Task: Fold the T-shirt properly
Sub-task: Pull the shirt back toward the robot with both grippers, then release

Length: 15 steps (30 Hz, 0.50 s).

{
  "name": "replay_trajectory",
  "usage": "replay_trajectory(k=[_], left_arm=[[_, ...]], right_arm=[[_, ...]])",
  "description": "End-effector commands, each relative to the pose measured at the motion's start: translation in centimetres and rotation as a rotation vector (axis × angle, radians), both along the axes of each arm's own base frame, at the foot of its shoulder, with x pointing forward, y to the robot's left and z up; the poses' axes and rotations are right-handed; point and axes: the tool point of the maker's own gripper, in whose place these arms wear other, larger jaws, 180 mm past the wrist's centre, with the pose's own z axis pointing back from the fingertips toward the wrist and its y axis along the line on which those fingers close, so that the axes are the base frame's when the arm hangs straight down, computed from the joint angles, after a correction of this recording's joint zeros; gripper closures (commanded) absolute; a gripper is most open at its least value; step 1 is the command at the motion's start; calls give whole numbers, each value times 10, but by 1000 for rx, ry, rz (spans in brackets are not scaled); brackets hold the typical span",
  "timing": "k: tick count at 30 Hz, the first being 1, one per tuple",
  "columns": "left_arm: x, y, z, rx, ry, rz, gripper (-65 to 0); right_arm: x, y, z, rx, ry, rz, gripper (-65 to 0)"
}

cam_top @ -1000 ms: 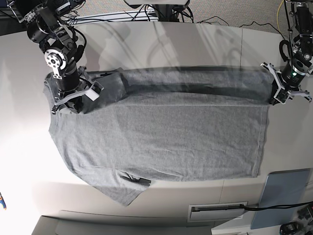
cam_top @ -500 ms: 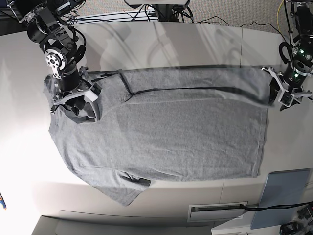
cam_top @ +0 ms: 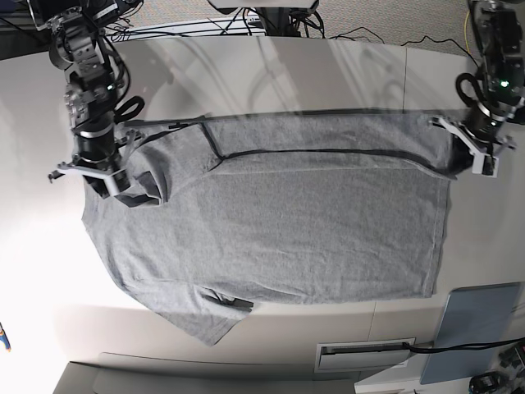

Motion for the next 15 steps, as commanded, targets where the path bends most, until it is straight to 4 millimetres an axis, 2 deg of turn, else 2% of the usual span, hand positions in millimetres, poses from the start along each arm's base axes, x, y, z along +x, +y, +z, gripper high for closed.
replay_trajectory(k=[1,6,9,15], left_arm=[[4,0,8,-36,-36,11,0],[-8,-4,-25,-155,22,82,0],[-14,-10,-34,-170,50,32,0],[-28,3,-59,-173,135,93,0]], right_arm=[[5,-1,8,20,-27,0,0],[-6,-5,-43,137,93,-57,0],[-14,-13,-69,145,144,-88,0],[-29,-26,-88,124,227,-146,0]])
